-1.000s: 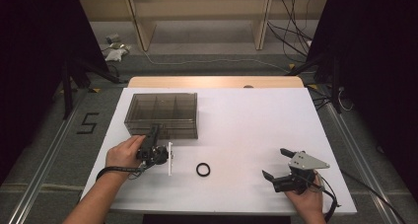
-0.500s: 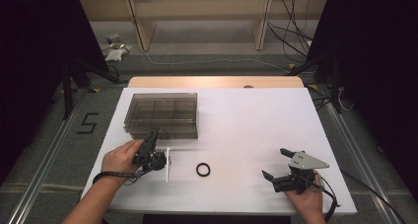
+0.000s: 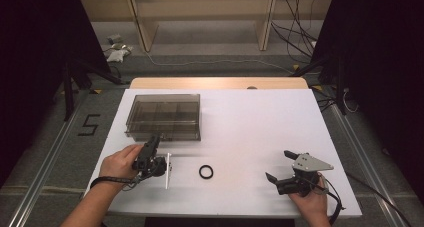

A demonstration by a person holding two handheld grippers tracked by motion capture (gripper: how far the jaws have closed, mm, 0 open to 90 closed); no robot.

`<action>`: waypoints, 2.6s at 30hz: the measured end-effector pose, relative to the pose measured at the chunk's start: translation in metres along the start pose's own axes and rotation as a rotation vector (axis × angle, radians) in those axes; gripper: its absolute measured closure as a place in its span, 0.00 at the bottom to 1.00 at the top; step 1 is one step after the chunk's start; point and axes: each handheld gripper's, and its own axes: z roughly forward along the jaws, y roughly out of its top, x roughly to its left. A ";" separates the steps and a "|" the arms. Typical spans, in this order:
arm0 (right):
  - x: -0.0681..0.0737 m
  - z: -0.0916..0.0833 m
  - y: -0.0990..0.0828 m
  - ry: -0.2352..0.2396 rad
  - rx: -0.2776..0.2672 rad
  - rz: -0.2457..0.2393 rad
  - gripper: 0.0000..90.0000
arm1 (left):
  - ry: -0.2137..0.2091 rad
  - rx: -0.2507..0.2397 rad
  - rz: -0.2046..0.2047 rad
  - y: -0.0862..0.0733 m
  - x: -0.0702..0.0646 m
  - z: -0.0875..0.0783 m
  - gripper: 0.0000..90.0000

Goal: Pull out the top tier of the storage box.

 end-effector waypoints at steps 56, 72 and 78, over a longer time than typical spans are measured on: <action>0.000 0.000 0.000 0.014 -0.006 0.001 0.01 | -0.464 -0.396 -0.477 -0.015 0.061 -0.028 0.51; 0.000 0.000 0.000 0.016 -0.002 0.006 0.01 | -0.592 -0.528 -0.838 -0.039 0.087 -0.023 0.49; 0.000 0.000 0.000 0.015 -0.002 0.006 0.01 | -0.624 -0.559 -0.979 -0.048 0.093 -0.018 0.46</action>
